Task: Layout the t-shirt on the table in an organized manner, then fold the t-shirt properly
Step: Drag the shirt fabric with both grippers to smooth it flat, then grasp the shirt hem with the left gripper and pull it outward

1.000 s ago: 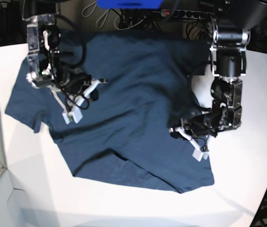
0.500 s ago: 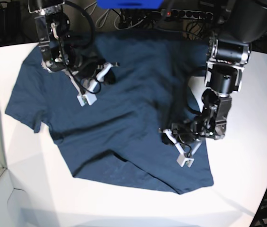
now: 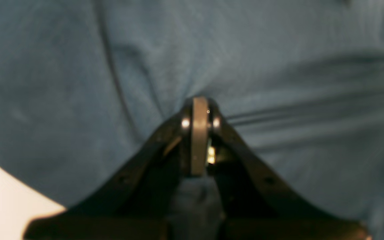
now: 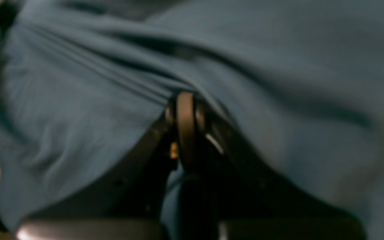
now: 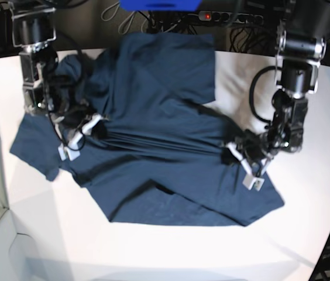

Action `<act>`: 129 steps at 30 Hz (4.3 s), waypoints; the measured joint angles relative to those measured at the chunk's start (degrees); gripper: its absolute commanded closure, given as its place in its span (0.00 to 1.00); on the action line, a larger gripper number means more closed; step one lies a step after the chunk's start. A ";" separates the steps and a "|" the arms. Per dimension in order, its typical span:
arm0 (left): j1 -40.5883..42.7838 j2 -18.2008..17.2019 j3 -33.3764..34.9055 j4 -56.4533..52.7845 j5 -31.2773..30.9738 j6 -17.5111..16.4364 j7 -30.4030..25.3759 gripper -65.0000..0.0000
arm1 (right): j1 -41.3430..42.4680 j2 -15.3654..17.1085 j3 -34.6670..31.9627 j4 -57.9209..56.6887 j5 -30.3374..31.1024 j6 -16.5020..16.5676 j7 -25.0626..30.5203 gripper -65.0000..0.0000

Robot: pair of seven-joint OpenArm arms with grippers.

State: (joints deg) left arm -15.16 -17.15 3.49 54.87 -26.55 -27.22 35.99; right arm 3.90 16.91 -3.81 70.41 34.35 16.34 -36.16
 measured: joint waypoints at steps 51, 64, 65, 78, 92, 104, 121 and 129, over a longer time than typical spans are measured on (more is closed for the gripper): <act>-4.90 25.42 9.42 14.34 25.24 22.47 4.94 0.34 | -10.95 -3.58 0.07 30.58 -8.61 -6.16 -20.13 0.73; -12.24 25.46 9.90 -6.21 24.63 26.43 -7.06 0.34 | -11.23 -3.74 0.04 30.58 -8.63 -6.16 -20.15 0.73; -12.35 25.46 9.90 -7.04 24.59 26.43 -7.61 0.34 | -11.26 -3.72 0.04 30.58 -8.63 -6.16 -20.17 0.73; -12.33 25.59 9.75 -10.69 24.87 26.43 -7.78 0.97 | -11.08 -3.74 0.07 30.58 -8.66 -6.16 -19.96 0.73; -10.08 24.15 0.22 12.20 24.15 26.18 0.28 1.00 | -10.88 -3.54 -0.07 30.47 -8.70 -6.16 -19.71 0.73; -17.49 16.00 -7.43 4.63 24.55 26.12 -0.55 1.00 | -10.88 -3.58 -2.12 30.45 -9.07 -6.14 -19.58 0.73; -34.05 14.40 -6.82 -29.79 24.96 25.97 -18.75 0.95 | -15.76 -3.48 -4.09 30.47 -8.94 -6.14 -19.32 0.73; -34.23 13.84 -6.88 -29.75 24.55 25.94 -19.52 0.44 | -16.20 -3.43 -4.09 30.47 -8.87 -6.14 -19.34 0.73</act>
State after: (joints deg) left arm -49.39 -3.31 -3.40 25.12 -2.00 -1.28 16.47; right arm -12.29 13.47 -7.90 100.88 25.47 10.20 -55.51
